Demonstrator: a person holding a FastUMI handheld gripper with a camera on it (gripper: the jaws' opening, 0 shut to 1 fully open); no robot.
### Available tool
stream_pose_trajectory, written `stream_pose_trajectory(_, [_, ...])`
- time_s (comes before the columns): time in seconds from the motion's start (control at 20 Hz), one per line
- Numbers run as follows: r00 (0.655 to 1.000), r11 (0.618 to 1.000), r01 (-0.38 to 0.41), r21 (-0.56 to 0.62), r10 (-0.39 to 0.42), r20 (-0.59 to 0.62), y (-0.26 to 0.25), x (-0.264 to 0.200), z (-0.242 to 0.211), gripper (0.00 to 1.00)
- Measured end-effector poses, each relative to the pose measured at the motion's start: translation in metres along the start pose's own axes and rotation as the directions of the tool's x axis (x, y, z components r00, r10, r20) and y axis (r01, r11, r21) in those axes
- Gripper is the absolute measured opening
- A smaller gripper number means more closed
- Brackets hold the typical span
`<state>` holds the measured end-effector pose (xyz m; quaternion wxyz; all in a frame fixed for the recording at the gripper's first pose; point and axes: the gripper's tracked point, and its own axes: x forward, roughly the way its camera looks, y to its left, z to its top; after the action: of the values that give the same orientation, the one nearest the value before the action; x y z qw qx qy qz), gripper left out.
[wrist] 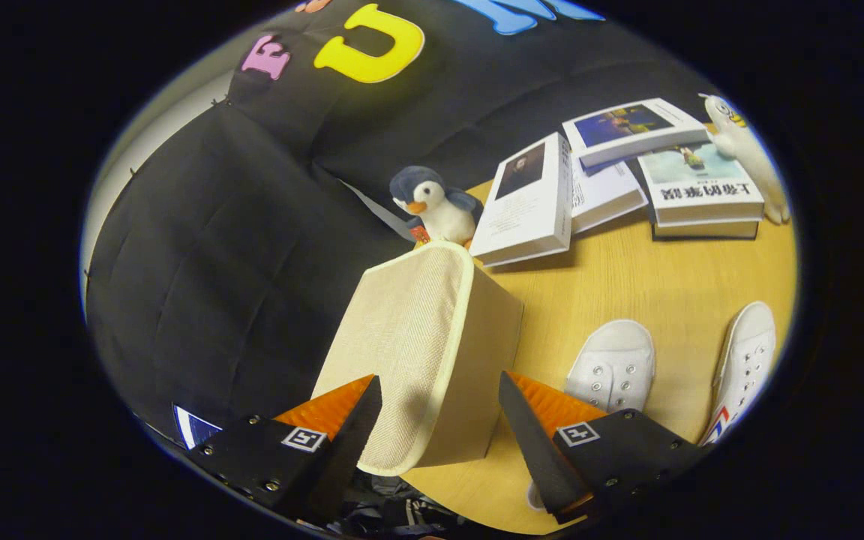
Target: Open the storage box then place both shoes into the box .Put the left shoe in first, then the right shoe, with the right side of both shoes facing outward in a uniform manner.
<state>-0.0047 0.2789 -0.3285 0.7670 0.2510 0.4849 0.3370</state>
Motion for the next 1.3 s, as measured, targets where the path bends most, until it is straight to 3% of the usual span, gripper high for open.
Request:
stream_pose_trajectory(0.35, [0.995, 0.991, -0.058, 0.121, 0.067, -0.073, 0.013, 0.034, -0.012, 0.94])
stream_pose_trajectory(0.45, [0.993, 0.984, -0.068, 0.162, 0.082, -0.085, 0.019, 0.035, -0.010, 0.83])
stream_pose_trajectory(0.6, [0.992, 0.983, -0.076, 0.165, 0.091, -0.086, 0.023, 0.033, -0.003, 0.54])
stream_pose_trajectory(0.65, [0.993, 0.985, -0.070, 0.160, 0.084, -0.080, 0.023, 0.033, -0.001, 0.53])
stream_pose_trajectory(0.75, [0.993, 0.981, -0.068, 0.179, 0.084, -0.083, 0.025, 0.023, 0.005, 0.27])
stream_pose_trajectory(0.8, [0.990, 0.980, -0.088, 0.181, 0.106, -0.092, 0.033, 0.019, 0.008, 0.20])
stream_pose_trajectory(0.85, [0.990, 0.980, -0.097, 0.171, 0.113, -0.087, 0.039, 0.016, 0.012, 0.20])
stream_pose_trajectory(0.9, [0.994, 0.984, -0.055, 0.168, 0.070, -0.083, 0.036, 0.017, 0.013, 0.19])
stream_pose_trajectory(0.95, [0.994, 0.985, -0.055, 0.165, 0.070, -0.087, 0.040, 0.020, 0.014, 0.05])
stream_pose_trajectory(1.3, [0.989, 0.987, -0.127, 0.102, 0.134, -0.059, 0.117, 0.000, 0.046, 0.05])
